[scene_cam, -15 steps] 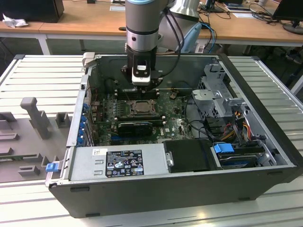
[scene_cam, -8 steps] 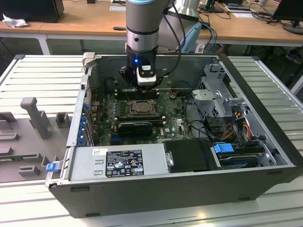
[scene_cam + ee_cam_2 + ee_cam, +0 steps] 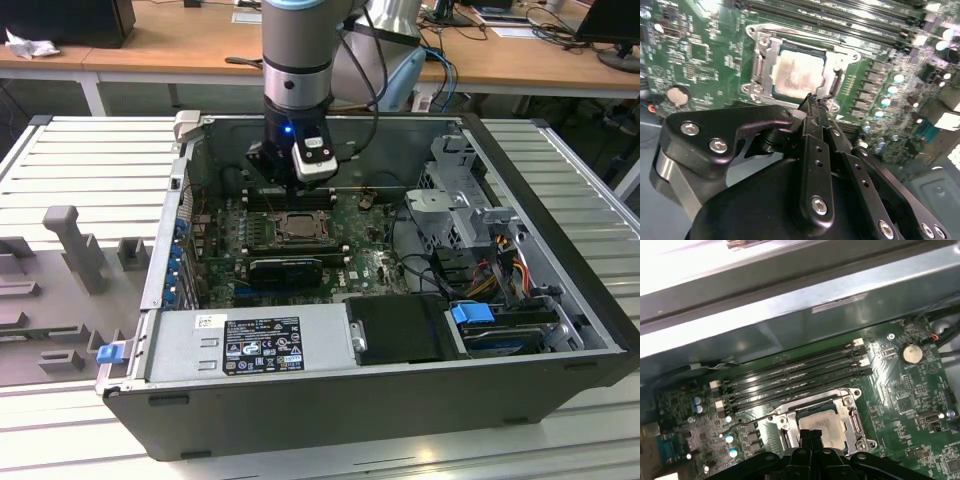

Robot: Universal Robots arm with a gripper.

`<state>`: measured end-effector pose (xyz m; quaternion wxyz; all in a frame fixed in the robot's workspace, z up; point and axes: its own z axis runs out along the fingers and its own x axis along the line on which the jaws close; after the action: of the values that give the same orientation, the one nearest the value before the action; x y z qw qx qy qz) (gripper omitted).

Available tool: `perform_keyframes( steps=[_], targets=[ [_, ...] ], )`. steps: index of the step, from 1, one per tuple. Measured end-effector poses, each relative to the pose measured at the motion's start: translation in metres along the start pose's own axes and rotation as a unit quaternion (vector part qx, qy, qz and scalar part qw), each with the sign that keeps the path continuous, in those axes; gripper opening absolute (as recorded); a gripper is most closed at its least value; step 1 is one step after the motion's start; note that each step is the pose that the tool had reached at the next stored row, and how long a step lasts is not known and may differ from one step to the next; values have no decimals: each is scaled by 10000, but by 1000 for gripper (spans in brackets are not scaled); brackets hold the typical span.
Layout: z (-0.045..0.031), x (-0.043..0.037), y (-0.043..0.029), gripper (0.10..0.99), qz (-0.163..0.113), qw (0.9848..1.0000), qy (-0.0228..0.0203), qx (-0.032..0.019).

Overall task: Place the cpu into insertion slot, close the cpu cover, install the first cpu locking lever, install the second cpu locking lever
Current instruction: 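Install the first cpu locking lever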

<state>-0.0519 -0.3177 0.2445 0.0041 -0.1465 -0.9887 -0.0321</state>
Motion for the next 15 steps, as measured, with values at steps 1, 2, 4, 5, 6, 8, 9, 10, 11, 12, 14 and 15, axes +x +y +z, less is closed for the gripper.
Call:
perform_keyframes(
  steps=[1, 2, 4, 5, 6, 8, 9, 10, 11, 12, 14, 15],
  targets=[
    [0, 53, -16, 106, -2, 10000, -4, -2],
    [0, 91, -28, 106, -3, 10000, -17, -5],
    [-12, 111, -33, 106, -12, 10000, -37, -10],
    [-40, 121, -34, 106, -20, 10000, -49, -15],
    [-64, 125, -34, 106, -23, 10000, -54, -16],
    [-90, 132, -34, 106, -41, 10000, -62, -17],
    [-89, 131, -34, 106, -93, 9999, -61, -16],
    [-90, 132, -34, 106, -269, 9996, -50, -12],
    [-90, 132, -34, 106, -462, 9989, -37, -7],
    [-90, 132, -34, 106, -655, 9978, -26, -2],
    [-89, 132, -34, 106, -934, 9956, -11, 11],
    [-88, 132, -34, 106, -1013, 9949, -8, 18]
  ],
)
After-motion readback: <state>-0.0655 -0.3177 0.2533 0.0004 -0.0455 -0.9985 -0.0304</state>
